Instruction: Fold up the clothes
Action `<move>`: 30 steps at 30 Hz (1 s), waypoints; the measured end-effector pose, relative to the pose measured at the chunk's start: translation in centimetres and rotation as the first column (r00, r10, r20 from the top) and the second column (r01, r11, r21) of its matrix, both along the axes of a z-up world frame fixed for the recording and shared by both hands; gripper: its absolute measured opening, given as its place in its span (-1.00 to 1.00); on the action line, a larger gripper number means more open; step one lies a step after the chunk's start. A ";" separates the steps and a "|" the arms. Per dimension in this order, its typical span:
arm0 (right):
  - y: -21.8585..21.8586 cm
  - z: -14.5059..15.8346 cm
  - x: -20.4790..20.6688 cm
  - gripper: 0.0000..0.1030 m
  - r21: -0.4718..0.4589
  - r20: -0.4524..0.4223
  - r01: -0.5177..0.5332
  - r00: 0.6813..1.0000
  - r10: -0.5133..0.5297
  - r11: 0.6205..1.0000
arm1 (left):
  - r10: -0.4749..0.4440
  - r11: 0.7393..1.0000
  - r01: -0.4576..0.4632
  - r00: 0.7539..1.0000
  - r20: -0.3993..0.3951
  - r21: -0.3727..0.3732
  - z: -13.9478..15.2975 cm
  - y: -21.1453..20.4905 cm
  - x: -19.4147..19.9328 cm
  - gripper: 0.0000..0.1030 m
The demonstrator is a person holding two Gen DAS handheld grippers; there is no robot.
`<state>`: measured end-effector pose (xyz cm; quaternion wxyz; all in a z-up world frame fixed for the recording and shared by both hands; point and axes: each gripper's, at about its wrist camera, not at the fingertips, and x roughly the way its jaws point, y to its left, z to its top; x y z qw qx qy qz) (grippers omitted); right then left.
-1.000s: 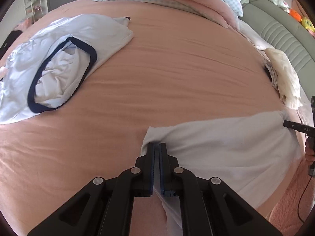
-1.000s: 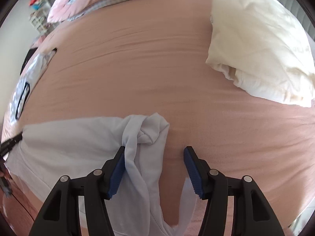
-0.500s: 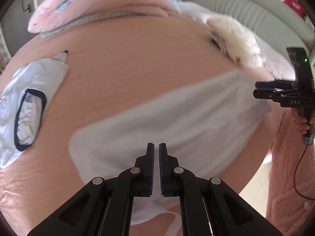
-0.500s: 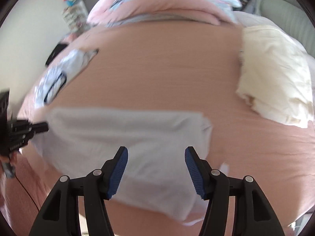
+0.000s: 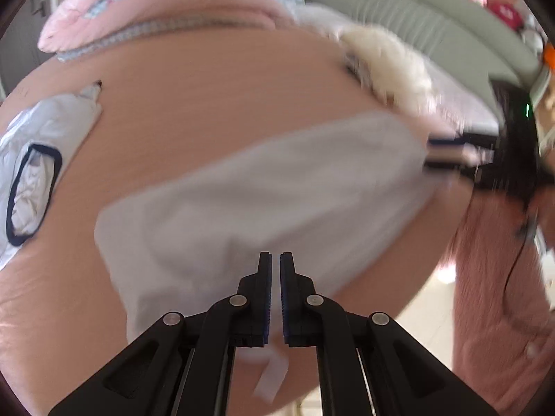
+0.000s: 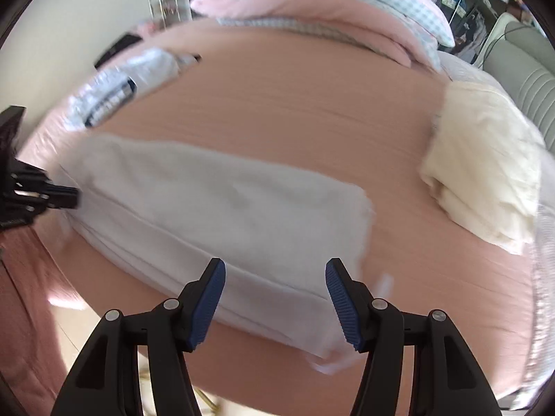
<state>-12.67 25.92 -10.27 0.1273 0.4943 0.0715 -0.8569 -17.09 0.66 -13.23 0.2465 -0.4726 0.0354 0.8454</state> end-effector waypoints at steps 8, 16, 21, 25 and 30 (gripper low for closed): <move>-4.6 -3.7 1.1 0.17 0.287 0.003 -0.122 0.992 0.126 0.950 | 0.187 0.976 -0.165 0.969 0.159 -0.141 -2.0 -3.6 -0.1 -0.93; -1.5 -0.5 2.9 0.23 0.082 0.004 -0.070 0.998 0.070 0.994 | 0.184 0.980 -0.181 0.982 0.042 -0.080 -0.9 -2.3 -0.1 -0.93; -0.9 -2.0 1.4 0.23 -0.167 0.091 0.099 0.992 -0.084 0.981 | 0.159 0.985 -0.153 0.983 0.089 -0.076 -3.1 -0.5 -2.1 -0.93; -2.5 -2.9 1.7 0.23 -0.002 0.114 -0.008 0.993 0.009 1.000 | 0.195 0.981 -0.192 0.970 0.148 -0.035 -2.5 -2.0 -3.3 -0.93; -1.3 -0.4 2.8 0.23 -0.021 0.133 -0.081 0.988 0.084 0.996 | 0.171 0.985 -0.172 0.984 0.039 0.008 -0.2 -1.6 -3.5 -0.92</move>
